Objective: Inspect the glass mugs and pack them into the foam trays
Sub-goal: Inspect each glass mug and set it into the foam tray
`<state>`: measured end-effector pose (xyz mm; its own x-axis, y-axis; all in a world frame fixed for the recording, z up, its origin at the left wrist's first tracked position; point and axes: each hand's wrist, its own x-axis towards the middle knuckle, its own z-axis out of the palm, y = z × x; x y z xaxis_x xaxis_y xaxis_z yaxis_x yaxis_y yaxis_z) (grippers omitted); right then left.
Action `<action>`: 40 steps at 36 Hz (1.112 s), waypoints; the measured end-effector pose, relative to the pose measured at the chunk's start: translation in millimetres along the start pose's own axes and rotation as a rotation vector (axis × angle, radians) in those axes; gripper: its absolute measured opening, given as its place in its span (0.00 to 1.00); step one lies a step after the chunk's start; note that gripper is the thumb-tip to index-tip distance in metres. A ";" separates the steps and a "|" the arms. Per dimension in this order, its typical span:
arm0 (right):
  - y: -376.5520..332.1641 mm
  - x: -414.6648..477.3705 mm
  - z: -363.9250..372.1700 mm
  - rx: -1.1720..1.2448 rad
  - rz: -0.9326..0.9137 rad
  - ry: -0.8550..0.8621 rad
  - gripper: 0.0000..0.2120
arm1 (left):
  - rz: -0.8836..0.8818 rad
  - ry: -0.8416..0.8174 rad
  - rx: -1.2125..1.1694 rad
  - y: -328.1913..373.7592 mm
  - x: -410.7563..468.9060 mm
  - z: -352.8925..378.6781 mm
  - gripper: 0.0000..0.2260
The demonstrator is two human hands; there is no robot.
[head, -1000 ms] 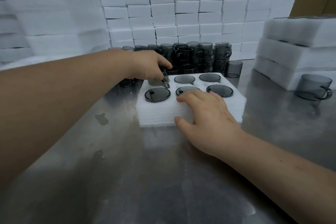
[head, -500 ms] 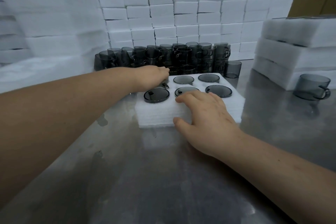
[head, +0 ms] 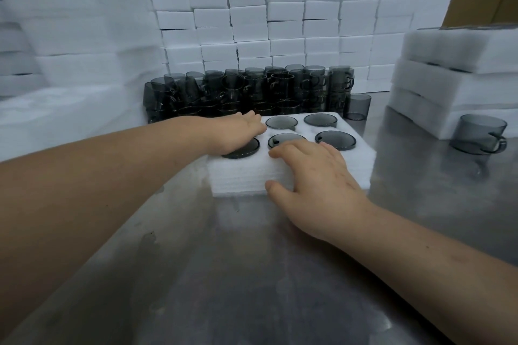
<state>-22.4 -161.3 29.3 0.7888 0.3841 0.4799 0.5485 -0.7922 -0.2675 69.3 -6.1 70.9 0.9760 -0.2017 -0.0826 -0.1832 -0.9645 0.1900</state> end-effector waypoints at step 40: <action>3.4 1.9 4.0 -0.008 -0.006 0.011 0.26 | -0.317 0.582 -1.224 -5.5 -59.8 57.6 0.10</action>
<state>-17.9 -161.4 26.0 0.7823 0.3841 0.4905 0.5513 -0.7934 -0.2581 5.2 1.4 18.5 0.9195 0.3859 0.0744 -0.0239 -0.1339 0.9907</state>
